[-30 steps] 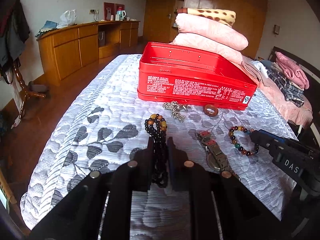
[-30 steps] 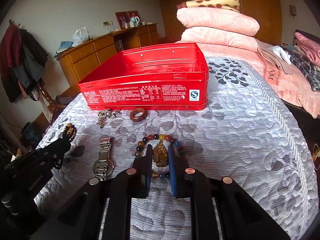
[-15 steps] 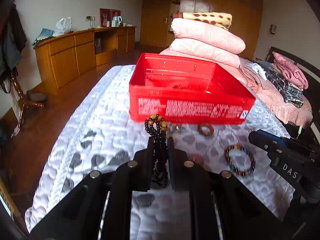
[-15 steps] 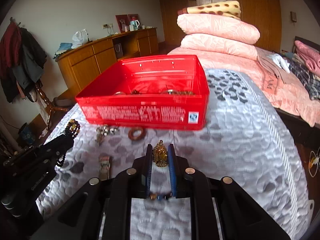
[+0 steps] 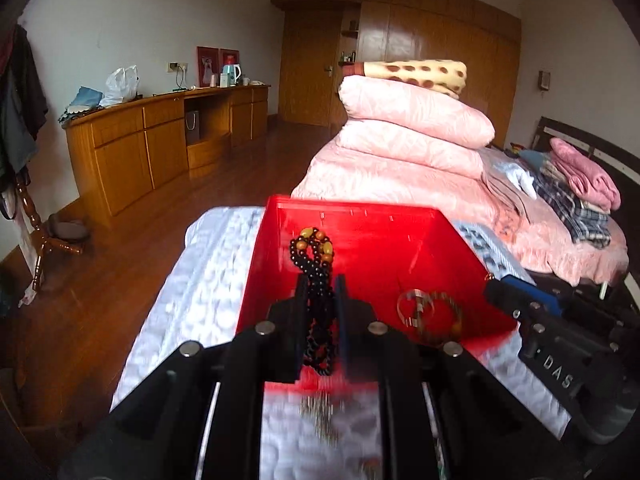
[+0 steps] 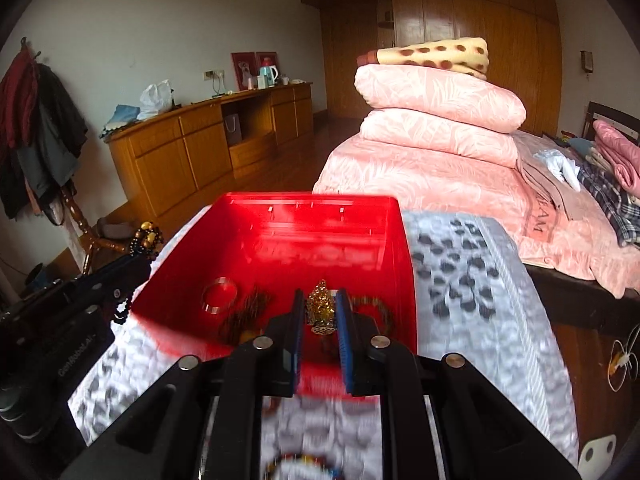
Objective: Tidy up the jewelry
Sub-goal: 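Carry the black strand and multicolour bracelet over the red tin, then open both tools to drop the strand and bracelet into the tin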
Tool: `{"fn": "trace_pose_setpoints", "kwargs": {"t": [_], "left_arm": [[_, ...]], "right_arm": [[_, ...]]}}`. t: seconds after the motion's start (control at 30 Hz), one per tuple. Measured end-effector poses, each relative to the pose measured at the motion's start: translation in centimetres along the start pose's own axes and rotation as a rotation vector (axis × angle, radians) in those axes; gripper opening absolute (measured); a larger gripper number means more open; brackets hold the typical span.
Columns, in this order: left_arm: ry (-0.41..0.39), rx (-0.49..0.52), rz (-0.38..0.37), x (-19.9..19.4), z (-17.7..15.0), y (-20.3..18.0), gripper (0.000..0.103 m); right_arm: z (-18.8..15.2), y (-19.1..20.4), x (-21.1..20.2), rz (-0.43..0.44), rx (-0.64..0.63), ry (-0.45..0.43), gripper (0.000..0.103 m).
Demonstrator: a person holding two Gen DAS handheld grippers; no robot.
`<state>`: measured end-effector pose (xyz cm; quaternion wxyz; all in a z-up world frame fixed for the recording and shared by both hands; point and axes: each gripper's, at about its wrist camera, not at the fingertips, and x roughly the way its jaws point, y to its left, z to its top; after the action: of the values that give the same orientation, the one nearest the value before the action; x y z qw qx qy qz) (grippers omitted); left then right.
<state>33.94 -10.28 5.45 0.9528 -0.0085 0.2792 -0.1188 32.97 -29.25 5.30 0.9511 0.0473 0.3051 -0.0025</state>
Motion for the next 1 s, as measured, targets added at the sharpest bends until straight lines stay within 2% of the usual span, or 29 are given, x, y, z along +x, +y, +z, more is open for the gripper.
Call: {"fn": "trace_pose_setpoints", "kwargs": {"t": [0.23, 0.5, 0.53, 0.57, 0.6, 0.63, 0.67, 0.73, 0.87, 1.0], "left_arm": [[0.047, 0.013, 0.021, 5.1, 2.3, -0.2, 0.012], [0.111, 0.014, -0.013, 9.4, 1.6, -0.2, 0.012], [0.114, 0.015, -0.014, 9.7, 1.6, 0.0, 0.012], [0.120, 0.017, -0.014, 10.0, 1.4, 0.0, 0.014], [0.127, 0.018, -0.017, 10.2, 1.3, 0.0, 0.015], [0.128, 0.015, -0.021, 10.3, 1.2, 0.0, 0.019], [0.125, 0.008, -0.020, 10.3, 1.1, 0.2, 0.035], [0.104, -0.003, -0.026, 10.0, 1.1, 0.5, 0.052], [0.062, -0.007, -0.004, 9.0, 1.1, 0.8, 0.060], [0.052, -0.015, 0.021, 8.3, 1.0, 1.2, 0.060]], "right_arm": [[2.6, -1.0, 4.5, -0.013, 0.027, 0.051, 0.015], [2.4, -1.2, 7.8, -0.003, 0.033, 0.108, 0.016], [2.3, -1.2, 8.0, 0.002, 0.033, 0.110, 0.019], [2.2, -1.3, 8.1, 0.000, 0.039, 0.109, 0.038], [2.1, -1.5, 8.0, -0.010, 0.047, 0.106, 0.046], [2.1, -1.6, 7.9, -0.011, 0.046, 0.099, 0.047], [2.1, -1.7, 7.7, -0.006, 0.045, 0.090, 0.047], [2.1, -2.1, 7.3, 0.010, 0.067, 0.073, 0.047], [1.9, -3.2, 6.8, 0.021, 0.101, 0.052, 0.058], [1.6, -3.5, 6.4, 0.016, 0.103, 0.053, 0.058]]}}
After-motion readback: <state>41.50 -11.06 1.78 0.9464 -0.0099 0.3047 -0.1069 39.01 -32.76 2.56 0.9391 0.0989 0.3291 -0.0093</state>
